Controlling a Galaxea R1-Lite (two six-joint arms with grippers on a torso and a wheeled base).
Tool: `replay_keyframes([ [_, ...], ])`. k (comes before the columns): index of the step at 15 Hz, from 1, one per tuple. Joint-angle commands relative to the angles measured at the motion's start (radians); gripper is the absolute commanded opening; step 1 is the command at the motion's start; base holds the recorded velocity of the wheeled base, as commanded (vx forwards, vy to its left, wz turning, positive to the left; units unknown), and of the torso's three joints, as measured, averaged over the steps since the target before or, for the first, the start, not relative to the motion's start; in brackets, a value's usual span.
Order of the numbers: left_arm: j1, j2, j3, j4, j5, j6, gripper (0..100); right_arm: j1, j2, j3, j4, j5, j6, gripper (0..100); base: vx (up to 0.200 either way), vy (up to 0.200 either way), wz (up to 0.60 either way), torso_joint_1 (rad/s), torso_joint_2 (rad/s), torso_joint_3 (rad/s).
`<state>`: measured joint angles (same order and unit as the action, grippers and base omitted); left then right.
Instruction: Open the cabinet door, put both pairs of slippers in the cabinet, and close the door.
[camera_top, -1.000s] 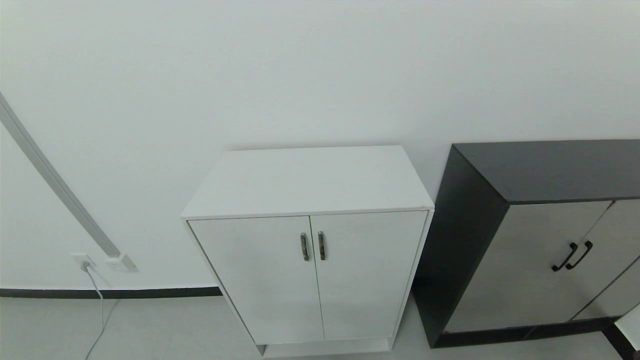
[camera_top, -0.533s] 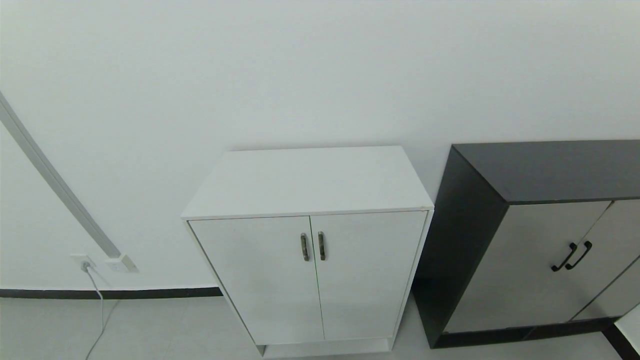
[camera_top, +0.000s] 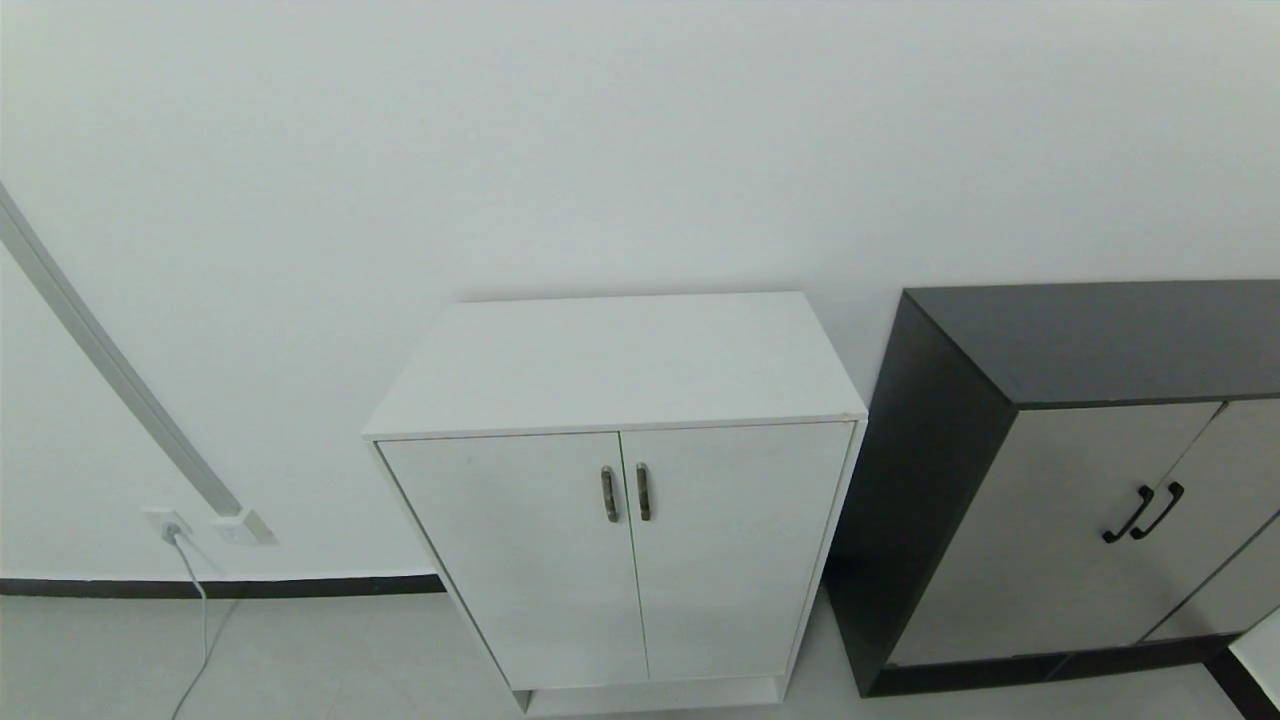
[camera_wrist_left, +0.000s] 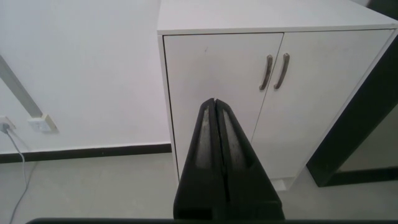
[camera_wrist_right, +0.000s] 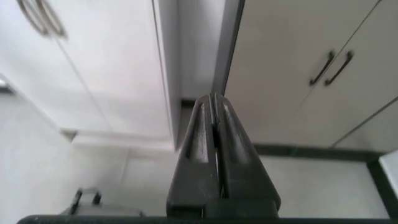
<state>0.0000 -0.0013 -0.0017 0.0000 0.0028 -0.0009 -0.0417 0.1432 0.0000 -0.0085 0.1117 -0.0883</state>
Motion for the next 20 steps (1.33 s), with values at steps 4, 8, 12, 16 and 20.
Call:
replay_keyframes([
  [4, 0.0, 0.001, 0.0, 0.0, 0.0, -0.001, 0, 0.0, -0.074, 0.0, 0.004, -0.017, 0.087, 0, 0.0, 0.0, 0.0, 0.0, 0.0, 0.0],
  [8, 0.0, 0.001, 0.0, -0.002, 0.0, -0.001, 0, 0.048, -0.129, 0.0, 0.002, -0.023, 0.102, 0, 0.0, 0.0, 0.0, 0.0, 0.0, 0.0],
  [12, 0.002, 0.001, 0.0, 0.0, 0.0, -0.001, 0, 0.042, -0.143, 0.0, -0.004, -0.119, 0.159, 0, 0.0, 0.0, 0.0, 0.0, 0.0, 0.0],
  [16, 0.002, 0.001, 0.0, -0.002, 0.005, -0.005, 0, 0.042, -0.143, 0.0, -0.005, -0.147, 0.17, 0, 0.0, 0.0, 0.0, 0.0, 0.0, 0.0],
  [20, 0.002, 0.001, 0.0, -0.002, 0.005, -0.005, 0, 0.042, -0.143, 0.0, -0.004, -0.147, 0.163, 0, 0.0, 0.0, 0.0, 0.0, 0.0, 0.0],
])
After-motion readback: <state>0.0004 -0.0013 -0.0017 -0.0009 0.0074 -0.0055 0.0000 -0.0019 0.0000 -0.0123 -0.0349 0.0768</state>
